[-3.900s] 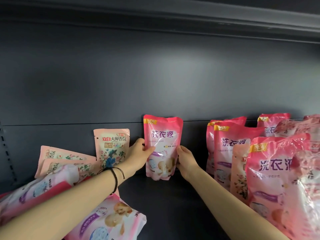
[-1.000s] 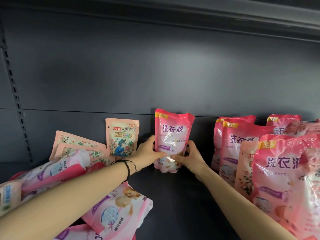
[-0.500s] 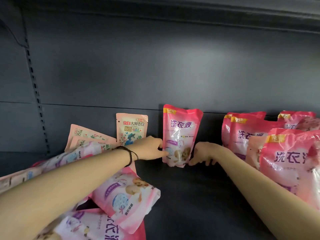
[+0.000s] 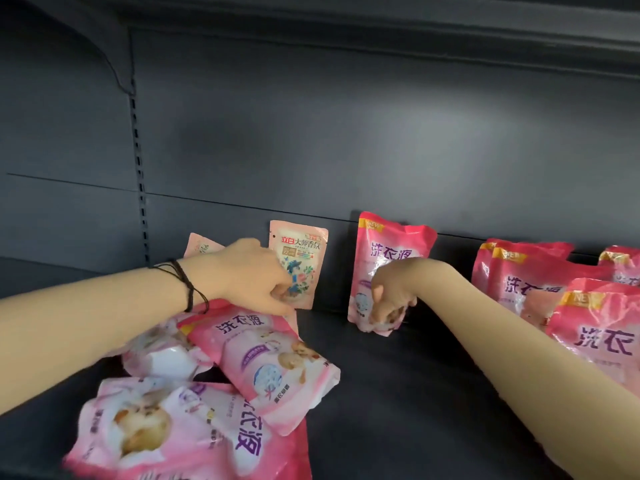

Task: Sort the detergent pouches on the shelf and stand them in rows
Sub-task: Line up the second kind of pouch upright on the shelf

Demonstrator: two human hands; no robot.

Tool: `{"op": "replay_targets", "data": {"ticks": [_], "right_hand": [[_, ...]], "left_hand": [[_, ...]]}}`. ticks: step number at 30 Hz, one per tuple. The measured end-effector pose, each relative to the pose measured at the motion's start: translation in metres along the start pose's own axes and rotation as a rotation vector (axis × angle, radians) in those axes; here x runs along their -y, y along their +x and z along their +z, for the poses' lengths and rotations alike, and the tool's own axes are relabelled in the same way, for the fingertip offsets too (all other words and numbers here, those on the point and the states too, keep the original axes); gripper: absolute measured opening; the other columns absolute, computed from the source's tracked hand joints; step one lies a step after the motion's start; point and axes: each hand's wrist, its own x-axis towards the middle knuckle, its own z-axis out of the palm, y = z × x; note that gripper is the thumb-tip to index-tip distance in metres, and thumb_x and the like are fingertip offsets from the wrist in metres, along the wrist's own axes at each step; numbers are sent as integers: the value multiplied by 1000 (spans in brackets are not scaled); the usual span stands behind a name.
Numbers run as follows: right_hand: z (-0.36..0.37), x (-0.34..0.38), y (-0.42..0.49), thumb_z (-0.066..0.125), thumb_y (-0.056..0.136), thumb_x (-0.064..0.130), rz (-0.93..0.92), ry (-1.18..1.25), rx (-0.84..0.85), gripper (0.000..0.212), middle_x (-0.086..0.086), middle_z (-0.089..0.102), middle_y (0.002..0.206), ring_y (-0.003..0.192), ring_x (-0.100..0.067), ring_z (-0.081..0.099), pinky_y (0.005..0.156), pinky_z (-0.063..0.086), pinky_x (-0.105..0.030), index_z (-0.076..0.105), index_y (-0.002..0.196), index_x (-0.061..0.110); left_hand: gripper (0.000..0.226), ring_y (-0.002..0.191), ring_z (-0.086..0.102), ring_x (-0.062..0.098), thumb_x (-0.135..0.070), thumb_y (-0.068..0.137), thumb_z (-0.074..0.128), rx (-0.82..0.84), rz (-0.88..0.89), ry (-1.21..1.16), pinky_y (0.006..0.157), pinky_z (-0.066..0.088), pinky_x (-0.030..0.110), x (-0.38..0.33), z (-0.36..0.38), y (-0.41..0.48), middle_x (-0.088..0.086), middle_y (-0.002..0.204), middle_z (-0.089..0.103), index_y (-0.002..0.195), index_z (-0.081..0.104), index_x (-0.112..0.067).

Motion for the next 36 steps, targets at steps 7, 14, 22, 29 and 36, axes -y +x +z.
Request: {"op": "replay_targets", "data": {"ticks": [7, 14, 22, 29, 36], "right_hand": [[-13, 71, -26, 56, 89, 52, -179, -82, -189, 48, 0, 62, 119, 108, -21, 58, 94, 49, -41, 62, 119, 16], [-5, 139, -19, 46, 95, 50, -323, 503, -321, 49, -9, 70, 91, 78, -17, 63, 73, 49, -26, 68, 89, 7], [-5, 197, 23, 68, 85, 28, -348, 535, -527, 18, -1, 71, 103, 97, -19, 64, 90, 50, -34, 71, 99, 16], [0, 245, 63, 58, 86, 31, -436, 78, -730, 16, 1, 65, 104, 107, -25, 46, 79, 26, -32, 73, 90, 25], [-2, 238, 73, 48, 93, 18, -368, -68, -793, 19, 2, 62, 109, 110, -23, 48, 88, 32, -38, 64, 102, 23]], "left_hand": [[45, 87, 58, 15, -71, 82, 34, -14, -102, 34, 77, 42, 30, 40, -5, -84, -9, 83, 63, 84, 55, -31], [36, 87, 56, 6, -68, 86, 38, 3, -347, -308, 76, 47, 32, 71, 25, -148, -16, 91, 61, 92, 57, -38], [32, 97, 56, 5, -66, 74, 62, -21, -480, -742, 80, 48, 34, 81, 65, -152, -19, 104, 59, 92, 61, -40], [38, 95, 61, 5, -58, 64, 75, -47, -576, -1013, 89, 52, 37, 77, 99, -152, -15, 101, 65, 93, 66, -36], [16, 87, 63, 2, -39, 75, 76, -173, -576, -983, 82, 54, 35, 78, 104, -149, -17, 89, 67, 87, 67, -33]]}}
